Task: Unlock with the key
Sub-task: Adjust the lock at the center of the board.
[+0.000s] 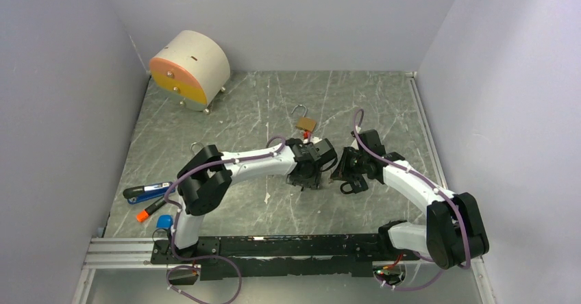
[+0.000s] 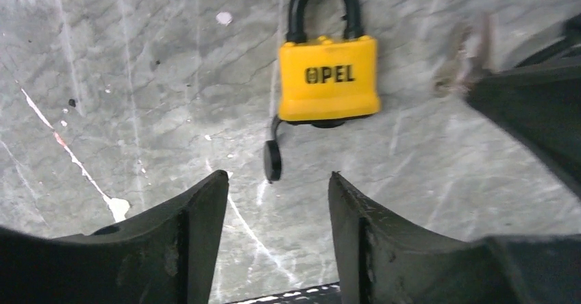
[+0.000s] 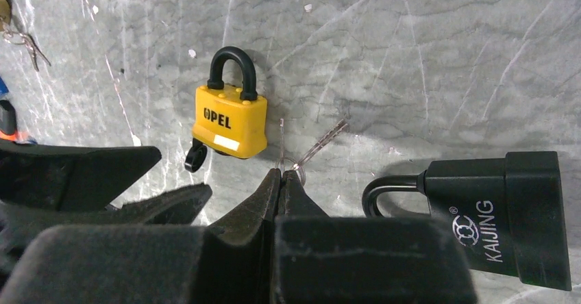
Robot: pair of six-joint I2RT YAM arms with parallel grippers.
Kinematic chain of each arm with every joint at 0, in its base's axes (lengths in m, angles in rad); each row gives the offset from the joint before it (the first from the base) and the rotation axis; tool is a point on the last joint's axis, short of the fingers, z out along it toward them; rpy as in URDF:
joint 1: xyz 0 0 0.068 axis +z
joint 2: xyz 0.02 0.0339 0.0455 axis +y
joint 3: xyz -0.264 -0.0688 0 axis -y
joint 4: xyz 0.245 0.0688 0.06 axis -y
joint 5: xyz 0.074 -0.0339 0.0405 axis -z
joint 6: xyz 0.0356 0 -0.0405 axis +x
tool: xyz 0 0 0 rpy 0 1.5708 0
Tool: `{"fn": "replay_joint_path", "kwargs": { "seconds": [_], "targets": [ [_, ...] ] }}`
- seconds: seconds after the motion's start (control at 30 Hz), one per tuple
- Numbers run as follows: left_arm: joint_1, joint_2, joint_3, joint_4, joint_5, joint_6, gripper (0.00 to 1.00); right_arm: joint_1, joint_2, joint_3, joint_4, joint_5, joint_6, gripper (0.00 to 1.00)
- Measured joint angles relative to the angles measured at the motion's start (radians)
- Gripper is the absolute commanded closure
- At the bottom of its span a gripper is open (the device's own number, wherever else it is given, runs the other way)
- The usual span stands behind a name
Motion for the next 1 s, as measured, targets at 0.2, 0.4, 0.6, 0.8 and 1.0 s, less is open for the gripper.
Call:
{"fn": "replay_joint_path", "kwargs": {
  "seconds": [0.2, 0.4, 0.6, 0.8, 1.0],
  "targets": [
    [0.003, 0.003, -0.069, 0.044, 0.011, 0.014, 0.57, 0.0, 0.0, -0.007, 0.0, 0.0, -0.005, 1.0],
    [0.003, 0.019, -0.093, 0.129, 0.018, 0.032, 0.65, 0.0, -0.005, -0.008, -0.001, 0.0, -0.006, 1.0],
    [0.019, 0.012, -0.152, 0.216, 0.031, 0.051, 0.97, 0.0, -0.018, -0.008, -0.001, 0.0, -0.006, 1.0],
    [0.084, -0.068, -0.293, 0.383, 0.211, 0.053, 0.98, 0.0, -0.029, -0.008, -0.016, 0.012, -0.006, 1.0],
    [0.256, -0.166, -0.504, 0.635, 0.576, -0.074, 0.98, 0.0, -0.032, -0.008, -0.016, 0.024, -0.006, 1.0]
  ]
}}
